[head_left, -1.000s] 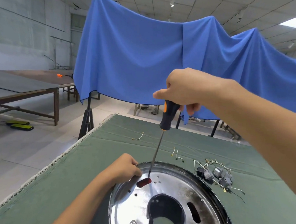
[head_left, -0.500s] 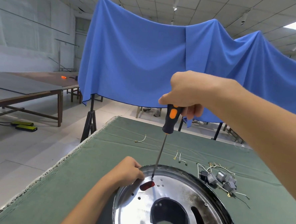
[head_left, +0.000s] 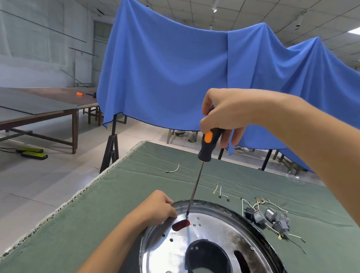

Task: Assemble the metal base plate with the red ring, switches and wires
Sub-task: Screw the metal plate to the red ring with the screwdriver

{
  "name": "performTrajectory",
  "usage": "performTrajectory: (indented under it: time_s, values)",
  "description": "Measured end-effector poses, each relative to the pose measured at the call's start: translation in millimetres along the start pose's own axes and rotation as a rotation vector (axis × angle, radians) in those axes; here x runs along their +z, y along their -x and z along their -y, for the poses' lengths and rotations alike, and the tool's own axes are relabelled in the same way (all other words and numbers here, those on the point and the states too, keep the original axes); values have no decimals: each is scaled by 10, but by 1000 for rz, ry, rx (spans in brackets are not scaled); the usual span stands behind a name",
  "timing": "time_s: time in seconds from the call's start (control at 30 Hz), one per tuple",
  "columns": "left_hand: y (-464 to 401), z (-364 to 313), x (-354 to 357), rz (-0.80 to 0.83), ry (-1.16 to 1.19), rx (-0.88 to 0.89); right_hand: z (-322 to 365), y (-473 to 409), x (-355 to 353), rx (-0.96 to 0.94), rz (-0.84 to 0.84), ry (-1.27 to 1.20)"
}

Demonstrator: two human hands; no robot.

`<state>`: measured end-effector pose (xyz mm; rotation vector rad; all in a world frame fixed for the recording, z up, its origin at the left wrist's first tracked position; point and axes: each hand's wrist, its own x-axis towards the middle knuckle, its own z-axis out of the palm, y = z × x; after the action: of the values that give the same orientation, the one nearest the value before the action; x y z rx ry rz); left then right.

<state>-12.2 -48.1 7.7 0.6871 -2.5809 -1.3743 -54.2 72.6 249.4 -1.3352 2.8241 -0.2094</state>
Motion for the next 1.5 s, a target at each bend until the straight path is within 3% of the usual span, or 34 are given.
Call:
performTrajectory:
  time_s: [0.17,0.33,0.5,0.6,0.73,0.87,1.13,1.27,1.4,1.5]
  values:
    - [10,-4,0,1,3,5,-109,-49,96,37,-247,209]
    - [4,0,3,-1,2,8,-128,-13,46,-2,-86,-36]
    - [14,-2,4,-2,11,7,-235,-32,87,46,-232,157]
    - [11,-4,2,-1,16,5,-274,-9,77,31,-139,28]
    - [10,0,2,-3,20,-8,-324,0,82,-47,-156,-57]
    - [8,1,2,-11,12,-12,-390,-22,91,55,-267,174]
    - [26,-3,2,-16,3,-1,-502,18,132,-54,-230,-10]
    - [22,-1,0,-13,11,3,-514,2,119,23,-311,135]
    - [24,8,3,-26,6,10,-520,7,149,-49,-203,-134]
    - [14,7,3,-30,4,8,-545,11,158,-66,-293,-70]
